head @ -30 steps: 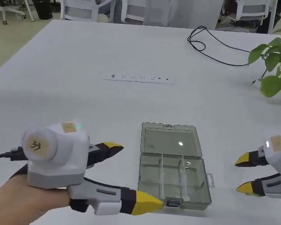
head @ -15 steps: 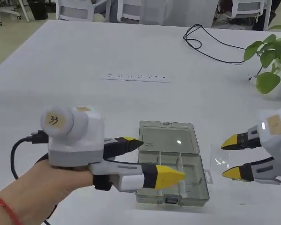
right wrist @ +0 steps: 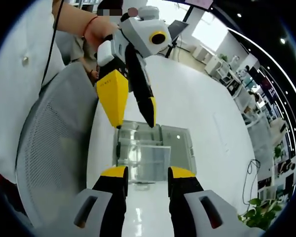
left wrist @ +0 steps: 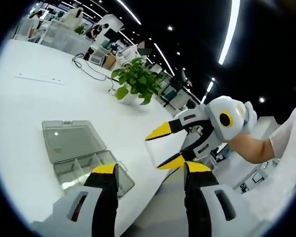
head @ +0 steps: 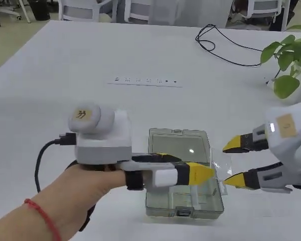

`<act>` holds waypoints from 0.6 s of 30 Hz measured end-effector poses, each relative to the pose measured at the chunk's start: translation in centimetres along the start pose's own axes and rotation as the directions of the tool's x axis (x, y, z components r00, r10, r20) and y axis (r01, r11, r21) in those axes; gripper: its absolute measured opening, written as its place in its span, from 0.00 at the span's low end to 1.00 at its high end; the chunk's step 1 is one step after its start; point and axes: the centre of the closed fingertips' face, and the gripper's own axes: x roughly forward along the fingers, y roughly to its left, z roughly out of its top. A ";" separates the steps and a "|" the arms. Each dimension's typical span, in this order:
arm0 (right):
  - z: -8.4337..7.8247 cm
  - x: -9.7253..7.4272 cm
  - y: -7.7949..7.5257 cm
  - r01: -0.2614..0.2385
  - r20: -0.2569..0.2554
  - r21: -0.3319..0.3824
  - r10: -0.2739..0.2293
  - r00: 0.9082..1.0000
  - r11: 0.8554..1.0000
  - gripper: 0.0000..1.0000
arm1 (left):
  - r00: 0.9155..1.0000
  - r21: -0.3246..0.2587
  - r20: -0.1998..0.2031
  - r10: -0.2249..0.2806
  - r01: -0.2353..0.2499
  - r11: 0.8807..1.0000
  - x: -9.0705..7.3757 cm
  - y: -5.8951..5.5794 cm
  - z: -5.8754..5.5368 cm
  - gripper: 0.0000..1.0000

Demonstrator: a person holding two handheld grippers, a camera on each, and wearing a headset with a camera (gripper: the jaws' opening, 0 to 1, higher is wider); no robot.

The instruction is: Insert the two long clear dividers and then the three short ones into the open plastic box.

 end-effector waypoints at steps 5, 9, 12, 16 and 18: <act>1.1 -0.1 0.1 0.002 0.007 -0.019 -0.002 1.000 1.000 0.33 | 1.000 -0.085 0.017 -0.019 0.020 0.996 0.8 -0.3 0.0 0.40; 1.7 -0.3 0.2 0.006 0.010 -0.038 -0.005 1.000 0.999 0.33 | 0.999 -0.122 0.023 -0.032 0.035 0.992 1.1 -0.6 0.0 0.31; 1.9 -0.3 0.3 0.008 0.011 -0.047 -0.007 1.000 0.999 0.33 | 0.999 -0.134 0.018 -0.045 0.047 0.990 1.2 -0.8 -0.2 0.24; 2.2 -0.4 0.4 0.006 0.012 -0.056 -0.005 1.000 0.998 0.33 | 0.999 -0.152 0.011 -0.052 0.053 0.987 1.3 -0.9 -0.4 0.19; 2.3 -0.4 0.4 0.008 0.011 -0.059 -0.007 1.000 0.998 0.33 | 0.998 -0.162 0.012 -0.058 0.059 0.985 1.3 -1.0 -0.5 0.15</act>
